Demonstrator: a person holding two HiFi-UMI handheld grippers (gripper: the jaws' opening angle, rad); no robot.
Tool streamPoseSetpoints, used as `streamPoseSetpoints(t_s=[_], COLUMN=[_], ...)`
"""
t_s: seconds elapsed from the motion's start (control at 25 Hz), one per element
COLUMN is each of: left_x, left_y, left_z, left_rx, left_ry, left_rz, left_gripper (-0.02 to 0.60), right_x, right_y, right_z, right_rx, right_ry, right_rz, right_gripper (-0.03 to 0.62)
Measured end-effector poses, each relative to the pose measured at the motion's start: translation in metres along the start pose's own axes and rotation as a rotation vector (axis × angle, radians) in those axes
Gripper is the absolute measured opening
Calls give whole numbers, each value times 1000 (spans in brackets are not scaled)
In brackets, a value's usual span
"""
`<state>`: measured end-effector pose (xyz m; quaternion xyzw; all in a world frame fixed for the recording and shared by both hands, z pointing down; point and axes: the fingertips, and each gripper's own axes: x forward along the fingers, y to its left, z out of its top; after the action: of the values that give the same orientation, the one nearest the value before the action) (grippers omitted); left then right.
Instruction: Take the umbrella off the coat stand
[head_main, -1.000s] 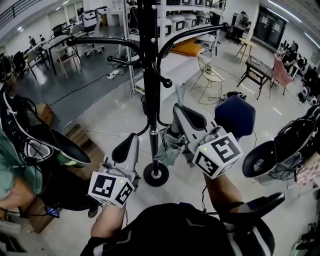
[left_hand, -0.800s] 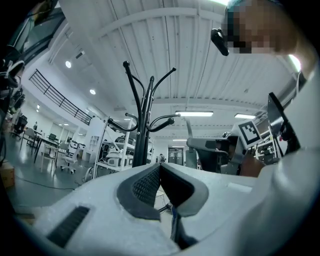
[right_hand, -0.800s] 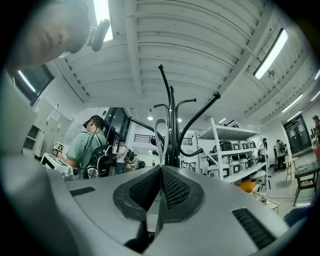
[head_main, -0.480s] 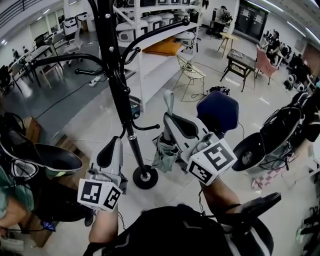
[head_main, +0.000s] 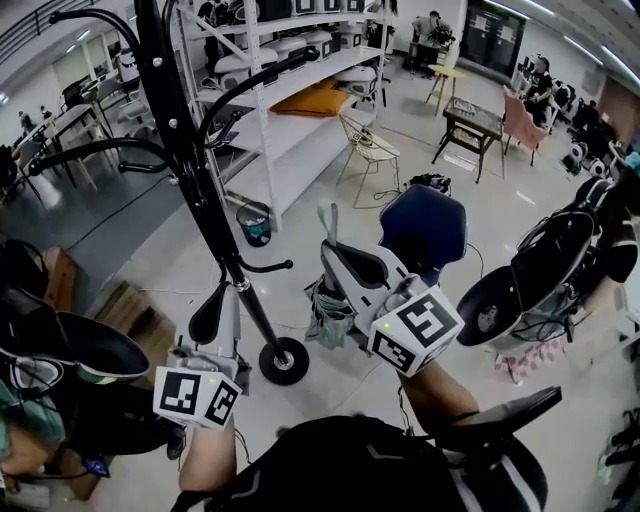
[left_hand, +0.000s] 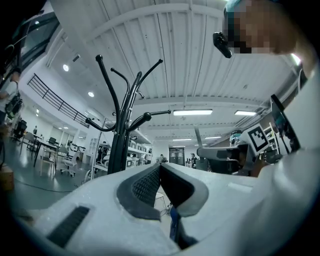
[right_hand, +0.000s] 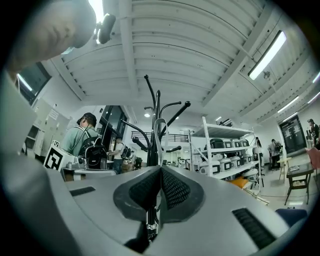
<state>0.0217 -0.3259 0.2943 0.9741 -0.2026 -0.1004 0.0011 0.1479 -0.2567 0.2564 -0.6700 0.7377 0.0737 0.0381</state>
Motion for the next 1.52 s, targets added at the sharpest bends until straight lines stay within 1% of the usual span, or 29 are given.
streamPoseSetpoints(t_s=[0.36,0.64,1.52], left_x=[9,18,14], left_y=[-22,-32,-36], left_z=[3,-3,-6], left_rx=[20,24,37], left_ry=[-5,-1,2], left_rz=[12,12,9], left_gripper=[8,8,8], right_x=[-18,-26,-25], right_y=[-19,-30,-26], right_z=[-2,-11,-24], right_rx=[-4,0,10], right_ry=[-1,14,28], right_rz=[7,7,19], right_gripper=[8,8,8])
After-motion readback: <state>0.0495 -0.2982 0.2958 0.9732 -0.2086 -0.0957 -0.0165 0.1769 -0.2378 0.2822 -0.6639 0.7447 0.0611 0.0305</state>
